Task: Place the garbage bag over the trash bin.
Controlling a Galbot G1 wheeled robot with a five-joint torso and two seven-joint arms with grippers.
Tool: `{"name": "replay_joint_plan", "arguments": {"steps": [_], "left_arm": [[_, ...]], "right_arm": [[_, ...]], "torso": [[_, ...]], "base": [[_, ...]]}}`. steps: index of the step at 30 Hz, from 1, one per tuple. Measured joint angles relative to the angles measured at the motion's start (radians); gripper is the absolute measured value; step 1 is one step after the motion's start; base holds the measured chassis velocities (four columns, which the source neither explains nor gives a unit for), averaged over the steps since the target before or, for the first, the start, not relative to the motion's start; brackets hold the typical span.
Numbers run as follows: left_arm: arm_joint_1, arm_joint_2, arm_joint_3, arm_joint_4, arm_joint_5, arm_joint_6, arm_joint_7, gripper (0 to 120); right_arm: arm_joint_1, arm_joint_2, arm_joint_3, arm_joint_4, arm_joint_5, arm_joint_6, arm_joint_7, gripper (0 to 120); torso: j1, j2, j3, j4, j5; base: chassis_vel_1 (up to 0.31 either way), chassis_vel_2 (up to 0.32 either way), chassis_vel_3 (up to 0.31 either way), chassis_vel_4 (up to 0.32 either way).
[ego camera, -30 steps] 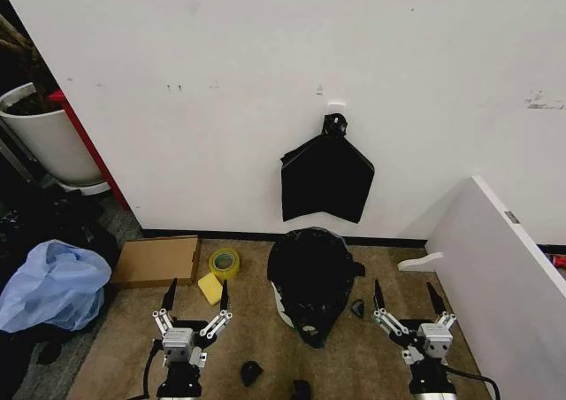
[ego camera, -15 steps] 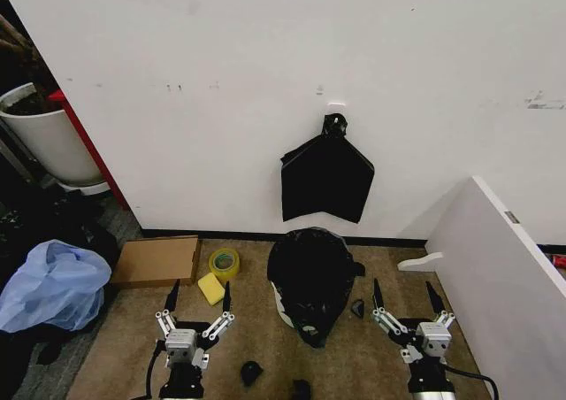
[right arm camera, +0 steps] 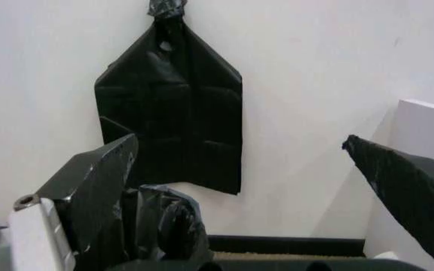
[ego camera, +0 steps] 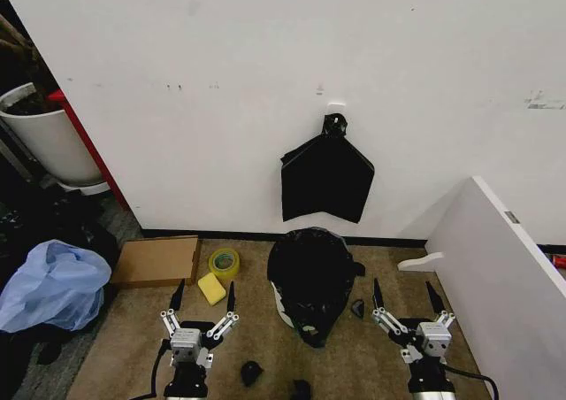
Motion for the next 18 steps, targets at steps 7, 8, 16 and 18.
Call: {"name": "replay_joint_plan", "arguments": {"steps": [7, 8, 16, 18], "left_arm": [[0.029, -0.004, -0.035, -0.003, 0.002, 0.000, -0.010, 100], [0.033, -0.004, -0.041, -0.005, -0.001, 0.001, -0.011, 100], [0.035, -0.012, -0.080, -0.027, -0.017, 0.029, -0.010, 100], [0.033, -0.010, -0.079, -0.031, -0.014, 0.038, -0.008, 100]], "right_arm": [[0.000, 0.000, 0.000, 0.000, 0.000, 0.000, 0.000, 100], [0.000, 0.000, 0.000, 0.000, 0.000, 0.000, 0.000, 100], [0.000, 0.000, 0.000, 0.000, 0.000, 0.000, 0.001, 100], [0.000, 0.000, 0.000, 0.000, 0.000, 0.000, 0.001, 100]], "torso": [[0.000, 0.000, 0.000, 0.0001, 0.0000], [0.000, 0.000, 0.000, 0.0001, -0.0001], [0.000, 0.000, 0.000, 0.0001, 0.0000], [0.000, 0.000, 0.000, 0.0000, 0.0000]], "base": [[0.000, 0.000, 0.000, 0.000], [0.000, 0.000, 0.000, 0.000], [0.000, 0.000, 0.000, 0.000], [0.000, 0.000, 0.000, 0.000]]}}
